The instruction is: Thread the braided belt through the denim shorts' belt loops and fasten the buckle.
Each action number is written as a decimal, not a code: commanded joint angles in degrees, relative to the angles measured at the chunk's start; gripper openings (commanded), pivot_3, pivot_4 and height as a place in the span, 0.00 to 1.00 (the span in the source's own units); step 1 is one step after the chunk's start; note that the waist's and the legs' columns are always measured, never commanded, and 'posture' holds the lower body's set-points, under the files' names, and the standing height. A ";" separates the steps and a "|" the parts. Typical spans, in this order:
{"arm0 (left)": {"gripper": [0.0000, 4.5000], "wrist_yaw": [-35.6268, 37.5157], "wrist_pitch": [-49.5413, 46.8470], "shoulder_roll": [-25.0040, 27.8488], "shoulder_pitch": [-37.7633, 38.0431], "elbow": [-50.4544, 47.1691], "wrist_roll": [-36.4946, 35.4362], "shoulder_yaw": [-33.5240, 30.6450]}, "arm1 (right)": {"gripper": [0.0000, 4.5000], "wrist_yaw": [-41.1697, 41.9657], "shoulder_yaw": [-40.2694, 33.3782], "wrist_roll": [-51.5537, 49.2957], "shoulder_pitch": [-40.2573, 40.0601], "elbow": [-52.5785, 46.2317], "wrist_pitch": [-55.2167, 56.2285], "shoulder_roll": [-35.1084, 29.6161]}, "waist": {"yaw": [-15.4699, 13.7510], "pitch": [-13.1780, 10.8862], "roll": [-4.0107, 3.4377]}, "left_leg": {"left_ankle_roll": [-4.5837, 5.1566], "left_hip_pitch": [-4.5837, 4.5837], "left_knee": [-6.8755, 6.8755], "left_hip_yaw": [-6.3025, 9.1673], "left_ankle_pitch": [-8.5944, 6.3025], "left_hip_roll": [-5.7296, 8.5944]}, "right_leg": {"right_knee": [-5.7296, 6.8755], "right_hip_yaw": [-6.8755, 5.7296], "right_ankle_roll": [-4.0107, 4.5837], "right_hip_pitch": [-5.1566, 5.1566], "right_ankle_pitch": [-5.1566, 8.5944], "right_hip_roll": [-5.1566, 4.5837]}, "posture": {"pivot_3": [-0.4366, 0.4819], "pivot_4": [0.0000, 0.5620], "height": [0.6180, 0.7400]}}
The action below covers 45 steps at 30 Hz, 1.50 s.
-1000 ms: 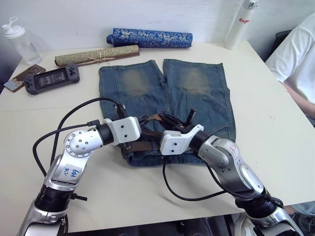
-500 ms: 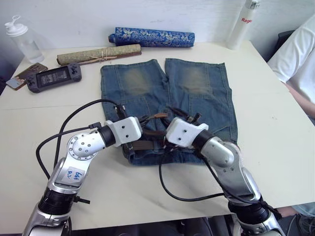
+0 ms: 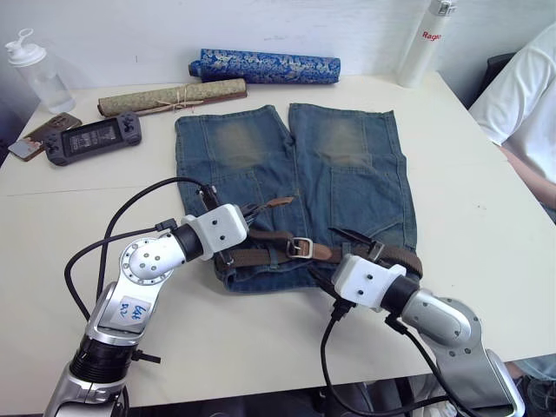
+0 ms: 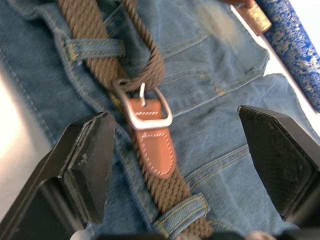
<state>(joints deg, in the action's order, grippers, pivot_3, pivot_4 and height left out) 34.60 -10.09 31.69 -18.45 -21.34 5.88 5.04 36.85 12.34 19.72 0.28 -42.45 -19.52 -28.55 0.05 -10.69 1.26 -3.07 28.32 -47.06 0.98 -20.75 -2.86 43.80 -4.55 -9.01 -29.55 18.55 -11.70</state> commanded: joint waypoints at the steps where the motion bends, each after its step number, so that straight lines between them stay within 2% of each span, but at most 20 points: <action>1: 0.00 -0.33 0.14 0.03 -0.82 -0.64 -0.63 -0.88 | 0.93 -2.68 1.12 2.91 0.36 1.54 1.89 -0.20 | 0.00 0.00 0.00 | 0.00 0.00 0.00 0.00 0.00 0.00 | 0.00 0.00 0.00 0.00 0.00 -0.01 | 0.48 0.27 0.22; 15: 0.00 -0.23 0.21 0.04 -1.30 -0.14 -0.82 -0.85 | 0.93 -6.65 3.07 7.11 1.69 6.65 -0.65 2.43 | 0.00 0.01 0.01 | 0.00 0.00 -0.06 0.00 0.00 0.00 | 0.05 0.01 0.01 0.00 0.00 0.00 | 0.48 0.27 0.22; 18: 0.00 -0.18 0.20 0.06 -1.26 -0.18 -0.85 -0.80 | 0.77 -6.32 3.34 7.32 1.65 6.78 -2.75 3.21 | 0.00 0.01 0.01 | 0.00 0.00 -0.08 0.01 0.00 0.00 | 0.07 0.01 0.01 0.00 0.00 0.00 | 0.48 0.27 0.22; 19: 0.00 -0.15 0.13 0.02 -1.17 -0.30 -0.88 -0.73 | 0.68 -6.58 3.40 6.94 1.68 6.85 -3.46 3.89 | -0.02 0.01 0.01 | 0.00 0.00 -0.08 0.01 0.00 0.00 | 0.08 0.01 0.01 0.00 0.01 0.00 | 0.48 0.27 0.22; 25: 0.00 -0.05 -0.05 -0.07 -1.11 -0.39 -1.06 -0.61 | 0.03 -6.51 4.09 6.76 2.83 6.20 -5.19 5.40 | 0.02 0.01 0.01 | 0.00 0.00 -0.09 0.00 0.00 0.00 | 0.09 0.02 0.01 0.00 0.01 -0.01 | 0.48 0.27 0.22; 31: 0.00 0.58 -0.46 0.26 -1.24 -0.33 -0.92 0.02 | 0.01 -6.91 4.25 7.41 4.39 5.82 -5.42 5.12 | 0.03 0.01 0.01 | 0.00 0.00 -0.09 0.01 0.00 0.00 | 0.09 0.02 0.01 0.00 0.01 0.00 | 0.48 0.27 0.22; 37: 0.00 2.63 -1.66 2.17 -1.62 0.38 1.26 2.30 | 0.01 -7.56 5.49 10.61 10.24 6.51 1.41 2.29 | 0.06 0.01 0.01 | 0.00 0.00 -0.09 0.01 0.00 0.00 | 0.10 0.02 0.02 -0.02 0.01 0.00 | 0.48 0.27 0.22; 45: 0.00 2.61 -2.89 3.43 -1.85 0.08 3.31 2.94 | 0.01 -7.65 7.03 11.63 12.99 9.41 3.09 4.07 | 0.12 0.01 0.00 | 0.00 0.00 -0.09 0.00 0.00 0.00 | 0.16 0.02 0.03 -0.02 0.02 0.00 | 0.48 0.27 0.22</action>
<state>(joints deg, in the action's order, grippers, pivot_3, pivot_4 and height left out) 37.15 -12.73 34.53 -19.70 -19.89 8.34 7.82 30.22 19.14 30.83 12.25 -31.73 -17.82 -25.02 0.17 -10.68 1.27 -3.07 28.33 -47.16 0.98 -20.75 -2.86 43.96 -4.53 -8.97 -29.57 18.57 -11.70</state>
